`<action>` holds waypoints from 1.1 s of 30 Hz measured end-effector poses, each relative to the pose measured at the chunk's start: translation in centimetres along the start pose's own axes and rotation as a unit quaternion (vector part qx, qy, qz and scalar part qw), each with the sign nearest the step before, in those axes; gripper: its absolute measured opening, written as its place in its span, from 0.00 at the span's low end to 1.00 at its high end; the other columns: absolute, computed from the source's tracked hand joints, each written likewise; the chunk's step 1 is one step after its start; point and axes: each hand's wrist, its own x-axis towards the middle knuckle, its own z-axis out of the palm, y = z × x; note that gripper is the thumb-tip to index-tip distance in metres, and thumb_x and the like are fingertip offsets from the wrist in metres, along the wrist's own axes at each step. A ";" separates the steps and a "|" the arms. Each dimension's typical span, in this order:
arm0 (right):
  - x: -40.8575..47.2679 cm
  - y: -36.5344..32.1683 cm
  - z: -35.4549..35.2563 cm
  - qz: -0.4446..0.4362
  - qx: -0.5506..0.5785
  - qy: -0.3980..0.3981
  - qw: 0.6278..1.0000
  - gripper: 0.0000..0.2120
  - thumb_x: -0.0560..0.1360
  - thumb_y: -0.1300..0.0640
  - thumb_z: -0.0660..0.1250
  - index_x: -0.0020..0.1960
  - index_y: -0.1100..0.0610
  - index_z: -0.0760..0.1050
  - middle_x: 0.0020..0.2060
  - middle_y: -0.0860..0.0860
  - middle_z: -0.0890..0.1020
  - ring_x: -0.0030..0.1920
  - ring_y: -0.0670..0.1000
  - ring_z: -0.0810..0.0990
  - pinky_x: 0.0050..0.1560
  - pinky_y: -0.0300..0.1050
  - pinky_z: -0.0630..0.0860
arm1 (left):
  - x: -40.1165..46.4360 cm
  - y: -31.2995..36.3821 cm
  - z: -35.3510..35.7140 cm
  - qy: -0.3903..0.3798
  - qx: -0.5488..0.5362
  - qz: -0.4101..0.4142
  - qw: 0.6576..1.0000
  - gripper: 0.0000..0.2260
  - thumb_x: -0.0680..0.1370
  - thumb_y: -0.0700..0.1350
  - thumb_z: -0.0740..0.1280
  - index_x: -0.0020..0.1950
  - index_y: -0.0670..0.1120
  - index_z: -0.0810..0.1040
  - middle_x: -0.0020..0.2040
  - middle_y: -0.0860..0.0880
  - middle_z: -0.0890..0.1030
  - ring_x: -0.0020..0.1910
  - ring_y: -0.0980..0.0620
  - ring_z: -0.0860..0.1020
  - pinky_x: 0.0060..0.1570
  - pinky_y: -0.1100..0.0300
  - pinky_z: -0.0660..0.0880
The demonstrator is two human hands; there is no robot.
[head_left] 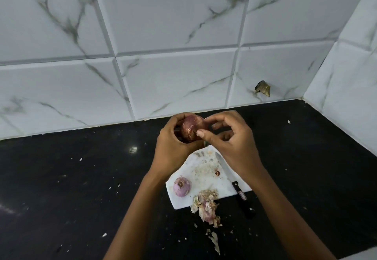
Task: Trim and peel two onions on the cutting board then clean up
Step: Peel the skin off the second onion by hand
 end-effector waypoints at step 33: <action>-3.0 9.0 0.7 0.266 -0.261 -0.254 0.893 0.07 0.78 0.60 0.63 0.45 0.60 0.79 0.46 0.54 0.84 0.43 0.51 0.83 0.46 0.46 0.79 | -0.2 0.3 -0.7 -0.038 -0.093 -0.077 0.992 0.29 0.64 0.38 0.79 0.63 0.48 0.76 0.54 0.51 0.80 0.46 0.61 0.82 0.43 0.67 0.77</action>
